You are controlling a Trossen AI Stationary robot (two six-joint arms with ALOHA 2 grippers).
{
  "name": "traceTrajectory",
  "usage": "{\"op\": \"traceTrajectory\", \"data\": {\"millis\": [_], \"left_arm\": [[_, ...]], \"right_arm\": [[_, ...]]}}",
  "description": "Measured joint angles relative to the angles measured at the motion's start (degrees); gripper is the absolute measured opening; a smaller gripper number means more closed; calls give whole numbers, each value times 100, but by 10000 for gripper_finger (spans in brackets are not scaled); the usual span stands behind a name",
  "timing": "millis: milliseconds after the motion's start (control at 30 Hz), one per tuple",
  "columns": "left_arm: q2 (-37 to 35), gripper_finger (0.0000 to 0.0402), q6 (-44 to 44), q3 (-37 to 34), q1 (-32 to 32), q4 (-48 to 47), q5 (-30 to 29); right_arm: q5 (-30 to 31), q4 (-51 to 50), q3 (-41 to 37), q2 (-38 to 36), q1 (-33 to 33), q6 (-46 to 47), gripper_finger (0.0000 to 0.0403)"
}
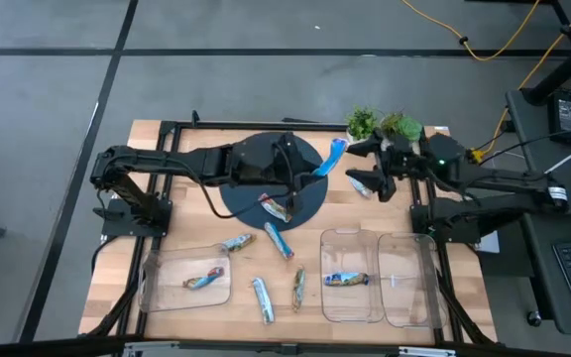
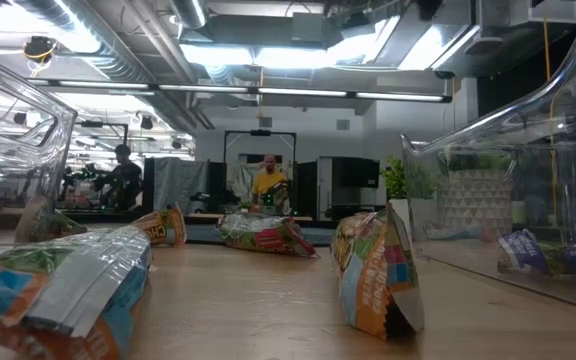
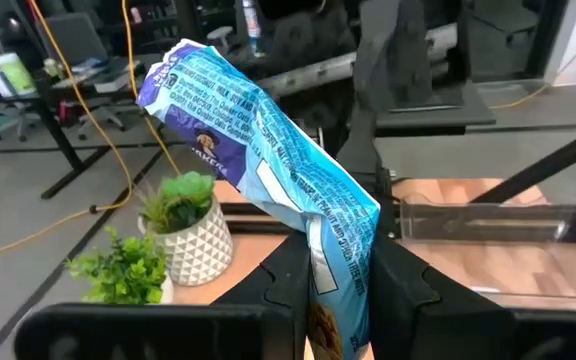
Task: Pick and place Granola Bars by type
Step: Put the blue granola bar into the middle transparent bin
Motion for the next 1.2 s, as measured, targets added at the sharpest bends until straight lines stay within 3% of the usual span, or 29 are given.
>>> {"op": "traceTrajectory", "data": {"millis": [233,500,667,967,1200], "left_arm": [[33,60,-38,-2,-26,86,-32],[89,60,-51,-7,-25,69,-33],[115,60,-56,-7,-24,79,-12],[127,66,-213,-7,-6,-15,5],[85,105,-477,0,-21,-472,98]], "right_arm": [[-989,1183,2,758,-254,667,322],[-1203,1772,179,1127,-252,835,308],[-1306,1765,372,1245,-252,685,244],[-1526,1647,424,1356,-260,678,53],[-1711,1513,422,1257,-426,694,35]]}}
